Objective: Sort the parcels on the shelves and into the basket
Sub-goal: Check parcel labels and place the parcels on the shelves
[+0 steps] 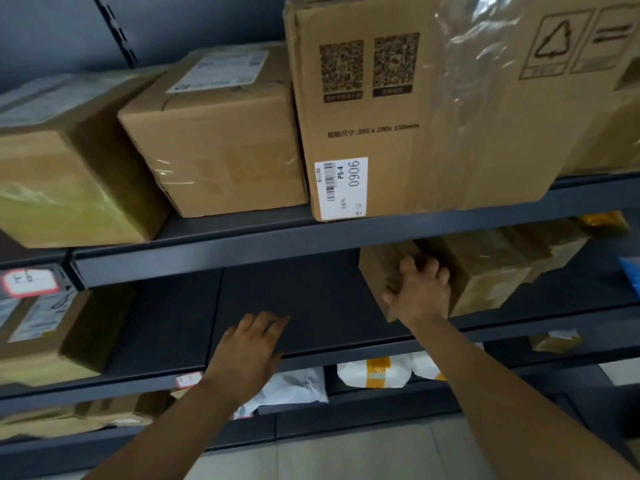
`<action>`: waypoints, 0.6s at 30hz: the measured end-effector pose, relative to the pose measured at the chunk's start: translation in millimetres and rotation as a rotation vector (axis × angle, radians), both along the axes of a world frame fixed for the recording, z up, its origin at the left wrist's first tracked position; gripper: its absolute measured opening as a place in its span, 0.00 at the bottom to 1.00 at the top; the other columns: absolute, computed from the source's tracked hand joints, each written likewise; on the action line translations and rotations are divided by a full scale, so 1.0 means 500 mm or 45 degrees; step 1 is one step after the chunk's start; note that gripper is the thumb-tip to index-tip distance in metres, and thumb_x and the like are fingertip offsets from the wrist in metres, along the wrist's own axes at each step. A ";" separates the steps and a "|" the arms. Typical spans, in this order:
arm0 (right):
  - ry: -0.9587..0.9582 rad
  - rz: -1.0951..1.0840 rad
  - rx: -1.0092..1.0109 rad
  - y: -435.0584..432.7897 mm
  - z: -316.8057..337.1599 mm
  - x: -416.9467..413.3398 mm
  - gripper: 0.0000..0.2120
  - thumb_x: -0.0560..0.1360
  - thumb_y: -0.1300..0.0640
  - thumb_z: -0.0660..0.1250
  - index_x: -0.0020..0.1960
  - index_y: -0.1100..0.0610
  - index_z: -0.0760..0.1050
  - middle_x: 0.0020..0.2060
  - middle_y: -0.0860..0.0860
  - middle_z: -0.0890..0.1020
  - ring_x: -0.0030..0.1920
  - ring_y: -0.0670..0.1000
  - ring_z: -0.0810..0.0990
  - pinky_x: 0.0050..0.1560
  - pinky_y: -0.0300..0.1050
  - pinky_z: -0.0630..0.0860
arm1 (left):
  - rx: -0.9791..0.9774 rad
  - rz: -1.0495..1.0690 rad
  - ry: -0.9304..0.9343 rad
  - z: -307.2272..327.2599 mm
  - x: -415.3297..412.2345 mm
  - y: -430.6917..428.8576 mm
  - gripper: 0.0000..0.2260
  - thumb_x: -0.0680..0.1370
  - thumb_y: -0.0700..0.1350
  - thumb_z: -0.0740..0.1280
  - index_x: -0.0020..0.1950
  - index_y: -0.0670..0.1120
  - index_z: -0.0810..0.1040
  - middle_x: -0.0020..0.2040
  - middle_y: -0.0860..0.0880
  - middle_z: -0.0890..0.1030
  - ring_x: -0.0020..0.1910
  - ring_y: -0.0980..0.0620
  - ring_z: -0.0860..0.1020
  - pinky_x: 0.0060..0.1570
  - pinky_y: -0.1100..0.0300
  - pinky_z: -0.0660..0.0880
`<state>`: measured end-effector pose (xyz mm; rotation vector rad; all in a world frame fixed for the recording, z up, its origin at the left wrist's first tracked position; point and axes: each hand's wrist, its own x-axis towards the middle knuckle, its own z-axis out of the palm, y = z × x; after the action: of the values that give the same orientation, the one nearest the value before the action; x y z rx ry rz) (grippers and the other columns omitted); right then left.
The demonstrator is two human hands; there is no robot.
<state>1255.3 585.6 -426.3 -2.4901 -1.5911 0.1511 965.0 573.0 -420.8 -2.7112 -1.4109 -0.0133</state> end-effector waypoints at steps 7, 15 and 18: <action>-0.097 0.207 0.212 -0.048 -0.021 -0.097 0.33 0.50 0.47 0.80 0.51 0.58 0.77 0.58 0.62 0.76 0.53 0.64 0.74 0.46 0.56 0.75 | -0.251 0.115 -0.252 -0.012 0.005 0.007 0.27 0.74 0.47 0.71 0.72 0.47 0.69 0.66 0.48 0.74 0.62 0.44 0.73 0.57 0.50 0.75; -0.009 0.643 0.299 -0.100 -0.053 -0.188 0.38 0.53 0.45 0.81 0.60 0.53 0.73 0.59 0.55 0.73 0.54 0.55 0.71 0.52 0.53 0.78 | -0.373 0.144 -0.443 -0.020 0.034 0.020 0.22 0.82 0.48 0.57 0.76 0.51 0.59 0.69 0.50 0.69 0.66 0.49 0.67 0.63 0.56 0.68; 0.273 0.636 0.387 -0.110 -0.055 -0.189 0.31 0.67 0.49 0.75 0.66 0.53 0.68 0.58 0.53 0.77 0.56 0.55 0.76 0.55 0.52 0.78 | -0.412 0.116 -0.368 -0.025 0.031 0.024 0.22 0.82 0.50 0.56 0.76 0.52 0.57 0.70 0.51 0.67 0.67 0.50 0.66 0.63 0.56 0.68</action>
<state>1160.7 530.7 -453.7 -1.7564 -1.9373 0.2150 980.6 585.0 -433.3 -2.9970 -1.7511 -0.1951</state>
